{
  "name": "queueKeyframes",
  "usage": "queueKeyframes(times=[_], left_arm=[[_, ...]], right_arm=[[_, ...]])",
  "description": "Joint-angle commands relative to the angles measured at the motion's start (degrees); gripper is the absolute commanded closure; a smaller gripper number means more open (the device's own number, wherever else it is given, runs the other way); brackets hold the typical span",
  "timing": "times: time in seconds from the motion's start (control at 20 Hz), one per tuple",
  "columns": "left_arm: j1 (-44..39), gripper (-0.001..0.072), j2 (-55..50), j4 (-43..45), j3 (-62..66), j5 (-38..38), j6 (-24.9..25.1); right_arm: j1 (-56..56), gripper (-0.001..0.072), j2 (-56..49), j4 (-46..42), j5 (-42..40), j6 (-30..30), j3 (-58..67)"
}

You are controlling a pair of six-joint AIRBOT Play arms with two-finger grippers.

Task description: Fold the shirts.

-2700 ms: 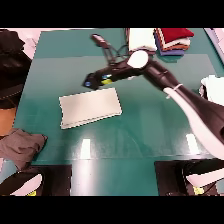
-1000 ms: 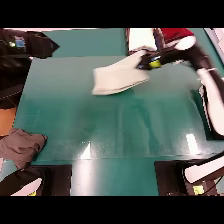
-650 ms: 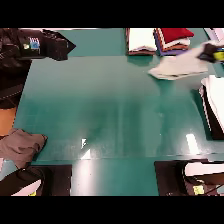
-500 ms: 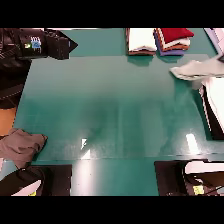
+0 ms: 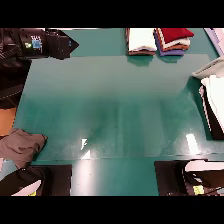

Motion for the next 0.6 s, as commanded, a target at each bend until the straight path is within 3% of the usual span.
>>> queueKeyframes(times=[0.0,0.35,0.55], left_arm=[[-0.04,0.0686,0.0,0.02,-0.02,-0.96,-0.09],[-0.04,0.0685,0.0,0.04,-0.02,-1.81,-0.02],[-0.04,0.0685,0.0,0.17,-0.02,-3.39,0.35]], right_arm=[[-0.81,0.0695,0.02,0.68,0.31,-0.57,7.39],[-4.57,0.0695,1.44,-1.44,11.69,-5.49,10.73],[-9.2,0.0695,7.23,-7.37,13.18,-7.13,1.01]])
